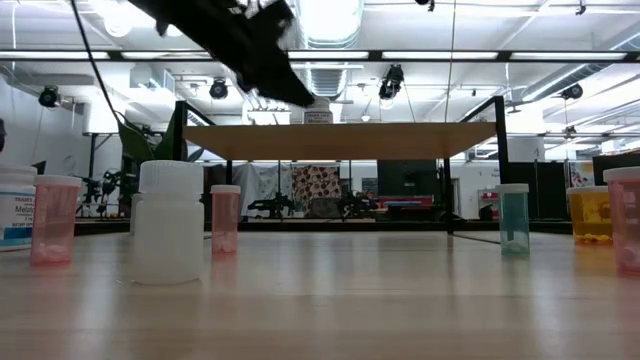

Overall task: Pick and place medicine bottles onto shelf by color
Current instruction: Put the right white medicine bottle on the shelf

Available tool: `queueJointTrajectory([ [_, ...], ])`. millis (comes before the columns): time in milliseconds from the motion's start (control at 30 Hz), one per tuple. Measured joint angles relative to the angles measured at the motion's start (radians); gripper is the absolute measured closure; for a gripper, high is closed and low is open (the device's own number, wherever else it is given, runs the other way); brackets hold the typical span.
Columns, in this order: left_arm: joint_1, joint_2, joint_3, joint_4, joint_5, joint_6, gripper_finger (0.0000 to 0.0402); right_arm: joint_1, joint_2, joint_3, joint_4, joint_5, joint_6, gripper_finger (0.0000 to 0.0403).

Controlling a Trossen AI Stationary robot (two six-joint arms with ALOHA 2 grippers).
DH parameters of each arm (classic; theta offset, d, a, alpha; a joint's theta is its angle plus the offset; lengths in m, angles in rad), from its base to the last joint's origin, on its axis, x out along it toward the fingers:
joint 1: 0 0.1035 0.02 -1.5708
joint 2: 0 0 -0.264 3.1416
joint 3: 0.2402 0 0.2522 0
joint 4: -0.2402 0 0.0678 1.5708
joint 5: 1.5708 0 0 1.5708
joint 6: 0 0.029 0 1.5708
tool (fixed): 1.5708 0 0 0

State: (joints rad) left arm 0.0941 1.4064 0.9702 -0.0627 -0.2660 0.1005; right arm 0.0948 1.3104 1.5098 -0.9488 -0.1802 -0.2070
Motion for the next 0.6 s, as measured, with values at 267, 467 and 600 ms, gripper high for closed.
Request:
queueJointTrajectory([
  [267,0.083,0.051,0.007,0.032,-0.006,0.041,0.039,-0.001,-0.059,-0.093,0.051,0.002,0.007,0.0394],
  [467,0.121,0.048,-0.01,0.136,-0.006,0.07,0.0399,-0.001,-0.059,-0.115,0.066,0.002,0.006,0.0394],
  [600,0.145,0.049,-0.01,0.139,-0.009,0.07,0.0401,-0.002,-0.054,-0.121,0.069,0.004,0.006,0.0394],
])
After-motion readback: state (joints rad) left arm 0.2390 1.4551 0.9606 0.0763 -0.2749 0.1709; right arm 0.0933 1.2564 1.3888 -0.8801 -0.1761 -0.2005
